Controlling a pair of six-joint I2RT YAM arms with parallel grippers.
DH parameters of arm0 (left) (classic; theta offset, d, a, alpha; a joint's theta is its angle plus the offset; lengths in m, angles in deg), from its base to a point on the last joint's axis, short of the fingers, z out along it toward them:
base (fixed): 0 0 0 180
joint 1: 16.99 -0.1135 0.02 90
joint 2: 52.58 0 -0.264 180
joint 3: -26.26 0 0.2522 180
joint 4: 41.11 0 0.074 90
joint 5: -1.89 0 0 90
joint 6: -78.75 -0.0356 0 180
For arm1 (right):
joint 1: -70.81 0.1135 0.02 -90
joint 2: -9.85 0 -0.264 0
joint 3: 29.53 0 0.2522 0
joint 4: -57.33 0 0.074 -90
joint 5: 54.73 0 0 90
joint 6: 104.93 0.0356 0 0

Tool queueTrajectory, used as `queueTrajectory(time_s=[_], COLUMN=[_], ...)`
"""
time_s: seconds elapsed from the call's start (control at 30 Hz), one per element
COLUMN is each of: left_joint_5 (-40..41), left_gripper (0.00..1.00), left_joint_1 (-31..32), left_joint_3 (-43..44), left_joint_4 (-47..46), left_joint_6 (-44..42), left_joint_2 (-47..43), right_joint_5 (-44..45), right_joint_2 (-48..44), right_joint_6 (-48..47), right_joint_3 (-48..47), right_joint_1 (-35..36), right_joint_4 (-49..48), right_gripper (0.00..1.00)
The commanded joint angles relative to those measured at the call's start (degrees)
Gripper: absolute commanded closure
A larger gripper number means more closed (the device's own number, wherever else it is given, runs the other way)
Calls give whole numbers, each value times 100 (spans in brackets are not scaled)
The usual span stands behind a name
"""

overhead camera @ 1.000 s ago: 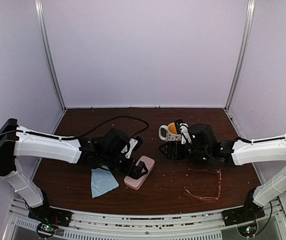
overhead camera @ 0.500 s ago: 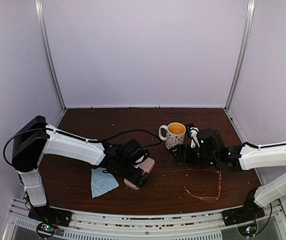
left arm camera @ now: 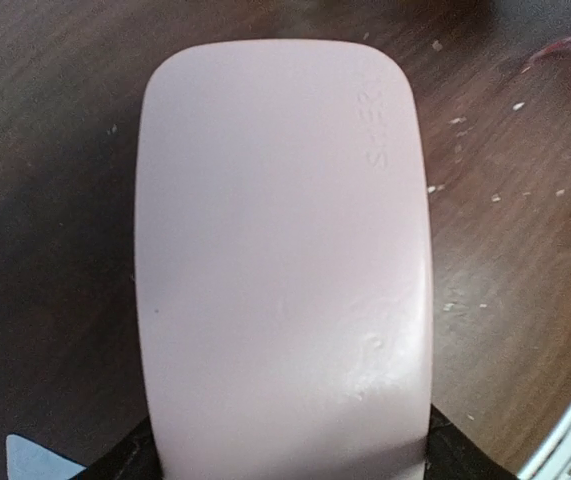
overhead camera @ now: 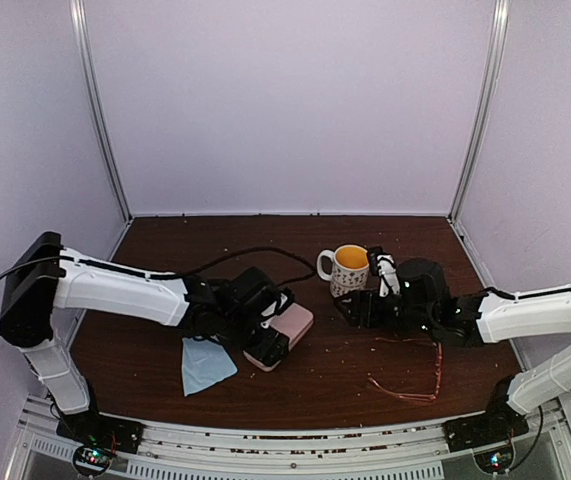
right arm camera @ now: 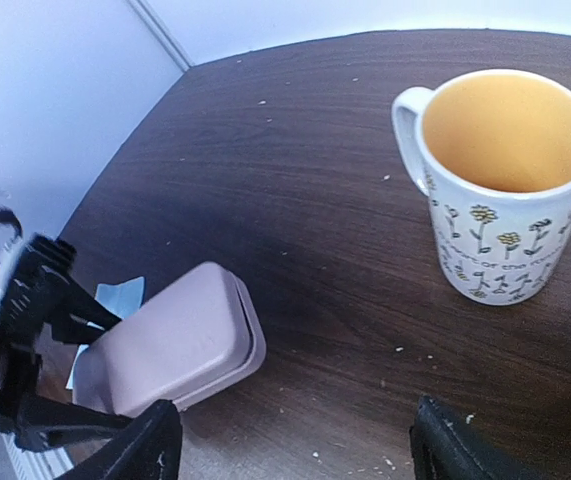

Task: Organize the sunglasses
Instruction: Pick up the sunglasses case from the center of the board, then pass from the left arm to the right

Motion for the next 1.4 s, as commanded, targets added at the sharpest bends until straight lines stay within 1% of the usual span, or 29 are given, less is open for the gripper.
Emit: queueTrajectory(time_s=[0.0,0.1,0.17,0.23,0.37,0.63,0.83,1.0,1.17,1.37], left_joint_5=[-465,-860,-954,-986,-1102,-1328,-1409,-1473,-1575,-1764], left_gripper=[47,53,59,62,64,71,74,77,79,79], left_joint_1=[-280,-512,-551,-553,-553,-553,-553,-553,-545,-535], left_joint_3=[-468,-972,-1126,-1139,-1186,-1210,-1247,-1311,-1345,-1510], left_joint_4=[-935,-1660,-1925,-1984,-2152,-2371,-2461,-2614,-2736,-3120], left_joint_6=[20,223,276,300,361,451,481,488,368,379], left_joint_2=[-1140,-1730,-1890,-1915,-1917,-1938,-1949,-2026,-2030,-2068], right_joint_5=[-943,-1299,-1523,-1696,-1853,-2017,-2093,-1996,-1916,-1736], right_joint_2=[6,117,231,357,638,1126,1338,1369,1455,1554], right_joint_6=[-253,-95,49,195,480,800,951,936,1067,1249], right_joint_3=[103,81,37,-68,-311,-508,-550,-590,-664,-664], right_joint_1=[-11,-5,40,80,169,166,161,147,144,122], right_joint_4=[-817,-1214,-1505,-1714,-1948,-2319,-2534,-2447,-2310,-2232], right_gripper=[19,16,13,12,11,12,14,18,23,31])
